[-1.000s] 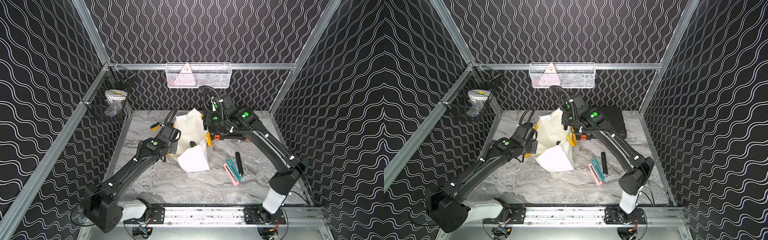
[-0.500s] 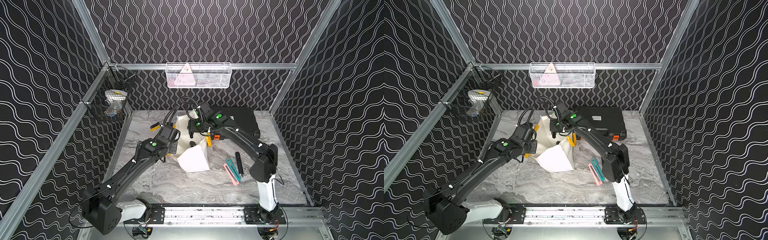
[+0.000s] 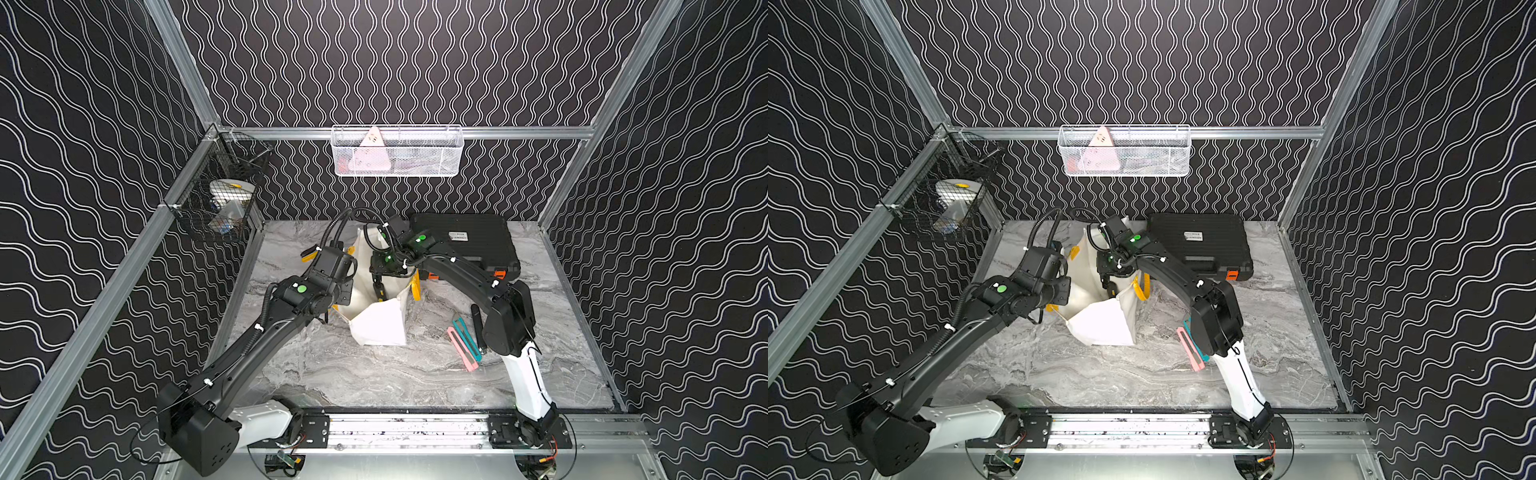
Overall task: Place the art knife into the pouch
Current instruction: Place the utility knife in the pouch.
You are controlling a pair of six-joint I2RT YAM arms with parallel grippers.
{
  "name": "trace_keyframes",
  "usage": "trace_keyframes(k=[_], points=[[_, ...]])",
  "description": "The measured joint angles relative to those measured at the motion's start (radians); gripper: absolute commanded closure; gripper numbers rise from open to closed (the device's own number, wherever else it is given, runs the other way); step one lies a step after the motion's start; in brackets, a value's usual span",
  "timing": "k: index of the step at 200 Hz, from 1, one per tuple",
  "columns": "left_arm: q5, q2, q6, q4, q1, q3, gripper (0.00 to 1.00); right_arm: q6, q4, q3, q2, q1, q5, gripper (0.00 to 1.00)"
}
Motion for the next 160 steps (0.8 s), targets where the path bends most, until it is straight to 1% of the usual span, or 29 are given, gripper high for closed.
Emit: trace_keyframes(k=[46,122,160], points=[[-0.004,-0.01,0.023,-0.021,-0.002,0.038,1.0,0.0,0.028,-0.08,0.007,0.001,-0.028,0.79],[-0.02,0.032,0.033,-0.042,-0.001,0.084,1.0,-0.004,0.068,-0.154,0.029,0.016,-0.071,0.79],[-0.028,0.051,0.037,-0.029,-0.001,0.063,1.0,-0.043,0.027,-0.17,0.056,0.015,-0.038,0.79]])
